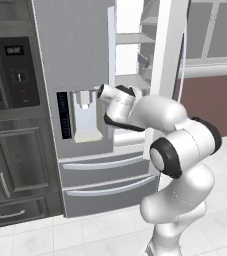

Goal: Place one of the steaks on the plate and the other in the bowl. Then place the bowl in the fridge.

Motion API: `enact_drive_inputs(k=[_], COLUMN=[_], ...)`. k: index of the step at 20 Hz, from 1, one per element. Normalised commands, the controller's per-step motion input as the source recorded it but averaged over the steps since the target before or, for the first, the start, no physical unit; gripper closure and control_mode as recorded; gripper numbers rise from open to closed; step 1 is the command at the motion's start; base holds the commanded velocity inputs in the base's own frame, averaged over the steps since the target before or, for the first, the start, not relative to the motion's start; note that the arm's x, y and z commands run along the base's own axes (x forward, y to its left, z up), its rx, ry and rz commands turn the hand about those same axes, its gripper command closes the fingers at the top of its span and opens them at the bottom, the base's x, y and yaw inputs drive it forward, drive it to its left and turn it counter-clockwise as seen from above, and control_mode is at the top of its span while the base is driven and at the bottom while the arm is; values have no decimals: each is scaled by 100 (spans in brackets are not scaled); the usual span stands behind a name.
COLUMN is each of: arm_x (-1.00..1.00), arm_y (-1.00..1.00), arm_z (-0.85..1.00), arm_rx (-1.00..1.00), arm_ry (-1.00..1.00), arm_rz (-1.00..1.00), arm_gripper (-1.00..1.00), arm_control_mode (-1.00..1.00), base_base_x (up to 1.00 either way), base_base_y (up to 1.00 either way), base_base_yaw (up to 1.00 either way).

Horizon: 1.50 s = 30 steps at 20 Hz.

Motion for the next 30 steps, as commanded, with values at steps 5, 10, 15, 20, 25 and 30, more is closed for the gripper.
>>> enact_drive_inputs(k=[5, 10, 15, 20, 25, 30], arm_x=[50, 56, 66, 42, 6, 0], arm_y=[0, -14, 2, 9, -15, -33], arm_z=[-48, -35, 0, -1, -27, -17], arm_rx=[0, 0, 0, 0, 0, -4], arm_ry=[10, 10, 6, 4, 8, 8], arm_rz=[7, 4, 12, 12, 2, 0], arm_gripper=[-100, -100, -100, -100, -100, -100], arm_control_mode=[-100, -100, -100, -100, -100, -100], base_base_x=[0, 0, 0, 0, 0, 0], base_base_y=[0, 0, 0, 0, 0, 0], base_base_yaw=[0, 0, 0, 0, 0, 0])
